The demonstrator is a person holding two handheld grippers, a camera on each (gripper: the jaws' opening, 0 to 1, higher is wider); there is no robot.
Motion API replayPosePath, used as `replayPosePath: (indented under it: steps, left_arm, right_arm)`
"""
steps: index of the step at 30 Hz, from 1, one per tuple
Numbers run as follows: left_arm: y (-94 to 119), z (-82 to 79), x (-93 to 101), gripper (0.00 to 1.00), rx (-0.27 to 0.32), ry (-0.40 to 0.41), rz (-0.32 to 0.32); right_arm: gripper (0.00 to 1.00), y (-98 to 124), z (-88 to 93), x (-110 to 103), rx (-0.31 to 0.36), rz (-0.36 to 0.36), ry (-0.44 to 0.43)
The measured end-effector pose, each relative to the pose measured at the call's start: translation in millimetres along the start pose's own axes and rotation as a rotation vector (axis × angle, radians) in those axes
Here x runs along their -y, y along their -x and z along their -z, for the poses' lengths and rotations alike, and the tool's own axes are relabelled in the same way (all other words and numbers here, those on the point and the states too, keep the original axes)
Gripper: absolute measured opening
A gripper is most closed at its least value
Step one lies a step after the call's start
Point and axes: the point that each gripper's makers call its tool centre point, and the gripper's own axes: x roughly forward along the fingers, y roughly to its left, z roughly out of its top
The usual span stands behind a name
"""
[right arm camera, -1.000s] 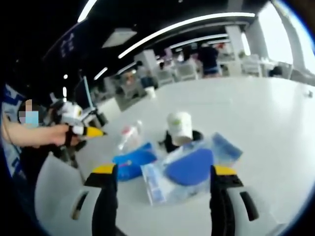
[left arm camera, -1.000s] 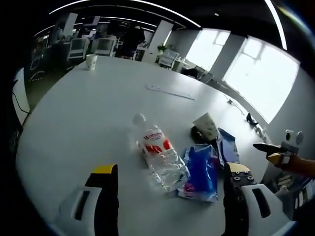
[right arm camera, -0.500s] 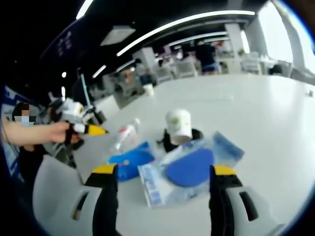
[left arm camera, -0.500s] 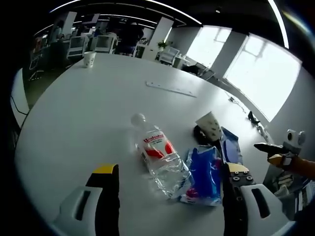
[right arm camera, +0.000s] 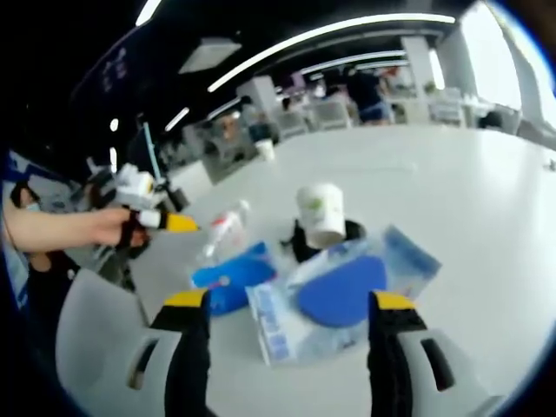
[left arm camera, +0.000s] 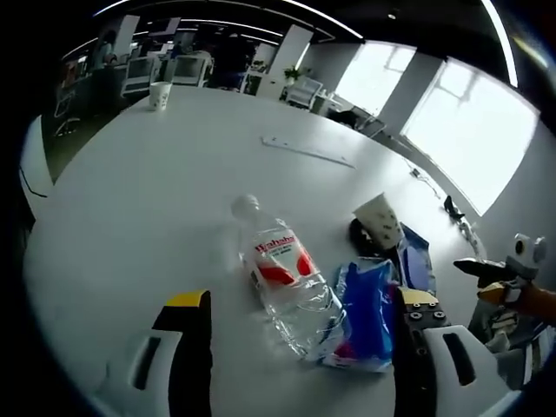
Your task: Arrange the tabletop items into an orderly group along one side of the table until the central work area is clear of visible clutter.
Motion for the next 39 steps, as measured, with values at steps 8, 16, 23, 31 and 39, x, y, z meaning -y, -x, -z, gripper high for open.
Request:
replayPosePath:
  steps: [8, 16, 23, 31, 39]
  left_arm:
    - [-9, 6.1, 1.7, 0.84, -0.015, 0.003, -0.004]
    - [-16, 4.6, 3.6, 0.83, -0.023, 0.025, -0.024]
    - [-21, 5.5, 10.2, 0.83, -0.038, 0.028, -0.028]
    - [-31, 10.0, 3.9, 0.81, -0.073, 0.048, -0.088]
    - [-40, 20.1, 2.5, 0.77, -0.130, 0.069, -0.139]
  right_arm:
    - [0.71, -4, 4.2, -4, -0.020, -0.011, 0.003]
    - [0.70, -9, -0.8, -5, -0.009, -0.016, -0.006]
    - [0.70, -7, 1.1, -3, -0.009, -0.018, -0.012]
    - [0.69, -2, 4.0, 4, 0.011, -0.005, -0.067]
    - [0.69, 2, 11.9, 7, 0.015, 0.006, -0.089]
